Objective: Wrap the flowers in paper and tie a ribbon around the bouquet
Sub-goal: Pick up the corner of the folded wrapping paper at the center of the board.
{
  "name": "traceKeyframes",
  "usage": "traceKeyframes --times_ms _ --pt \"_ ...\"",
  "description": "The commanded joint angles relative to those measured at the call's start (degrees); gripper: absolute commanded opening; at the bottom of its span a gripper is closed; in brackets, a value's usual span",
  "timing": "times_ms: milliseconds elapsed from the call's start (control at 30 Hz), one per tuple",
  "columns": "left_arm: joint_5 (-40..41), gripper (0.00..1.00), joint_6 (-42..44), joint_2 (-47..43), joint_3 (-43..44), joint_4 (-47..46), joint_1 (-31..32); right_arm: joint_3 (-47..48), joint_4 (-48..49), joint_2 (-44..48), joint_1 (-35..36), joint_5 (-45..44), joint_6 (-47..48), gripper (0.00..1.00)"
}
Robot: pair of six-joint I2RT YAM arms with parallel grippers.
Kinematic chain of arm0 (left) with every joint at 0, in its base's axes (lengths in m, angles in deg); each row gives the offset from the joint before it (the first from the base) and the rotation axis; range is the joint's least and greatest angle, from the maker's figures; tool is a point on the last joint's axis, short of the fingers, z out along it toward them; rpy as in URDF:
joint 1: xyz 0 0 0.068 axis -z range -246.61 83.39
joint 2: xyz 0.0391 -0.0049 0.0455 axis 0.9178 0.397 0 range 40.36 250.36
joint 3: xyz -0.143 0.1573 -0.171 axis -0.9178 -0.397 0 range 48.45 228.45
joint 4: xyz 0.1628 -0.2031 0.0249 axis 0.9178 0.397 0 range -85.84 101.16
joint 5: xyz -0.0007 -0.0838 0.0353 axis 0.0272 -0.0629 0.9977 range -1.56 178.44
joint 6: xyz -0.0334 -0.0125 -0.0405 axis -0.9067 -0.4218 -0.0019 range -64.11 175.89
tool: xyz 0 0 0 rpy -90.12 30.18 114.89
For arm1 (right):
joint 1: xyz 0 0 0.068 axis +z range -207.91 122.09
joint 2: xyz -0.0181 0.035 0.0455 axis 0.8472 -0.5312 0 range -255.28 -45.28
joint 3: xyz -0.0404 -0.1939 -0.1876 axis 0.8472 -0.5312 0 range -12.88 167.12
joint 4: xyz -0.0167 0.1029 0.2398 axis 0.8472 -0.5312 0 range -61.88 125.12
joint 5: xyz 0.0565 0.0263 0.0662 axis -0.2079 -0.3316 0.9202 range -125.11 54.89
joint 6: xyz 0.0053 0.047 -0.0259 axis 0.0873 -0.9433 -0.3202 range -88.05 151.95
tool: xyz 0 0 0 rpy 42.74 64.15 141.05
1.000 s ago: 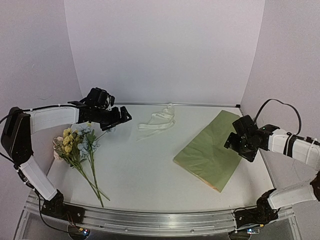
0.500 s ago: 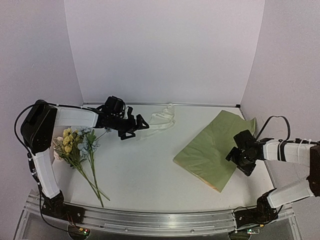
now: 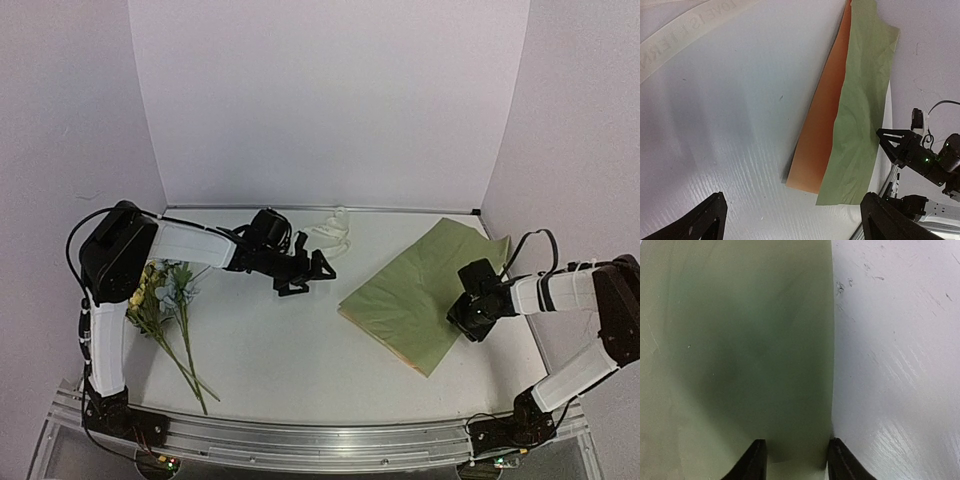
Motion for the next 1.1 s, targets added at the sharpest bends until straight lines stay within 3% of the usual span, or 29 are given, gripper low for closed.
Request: traceKeyframes --times_ms 0,200,700,767,833,900,1067 --pt "-1.2 0.93 -0.9 4.0 4.6 -1.4 1.1 0.3 -0.9 -1.7 0.0 3.2 0.8 0.35" --pt "-3.7 0.82 -1.1 8.0 9.2 -1.1 1.7 0.7 -2.9 -1.7 1.2 1.9 2.0 0.32" --pt "-7.1 0.43 -5.5 12.2 14.2 -1.5 6.1 2.6 -4.3 -3.4 2.9 0.8 3.1 0.31" --pt "-6.5 0.34 -5.6 11.7 13.8 -1.2 6.2 3.0 -4.7 -3.4 3.1 0.5 3.4 0.31" --pt "-5.4 0.18 -5.5 10.8 13.5 -0.4 6.2 3.6 -5.2 -3.4 3.7 0.2 3.7 0.31" --pt "-2.9 0.03 -4.4 8.9 12.8 1.2 6.2 4.8 -6.0 -3.4 4.9 -0.3 4.3 0.36" --pt "9.9 0.0 -0.9 -1.6 4.1 5.2 6.1 8.1 -8.7 -1.7 9.1 -1.2 5.8 0.69"
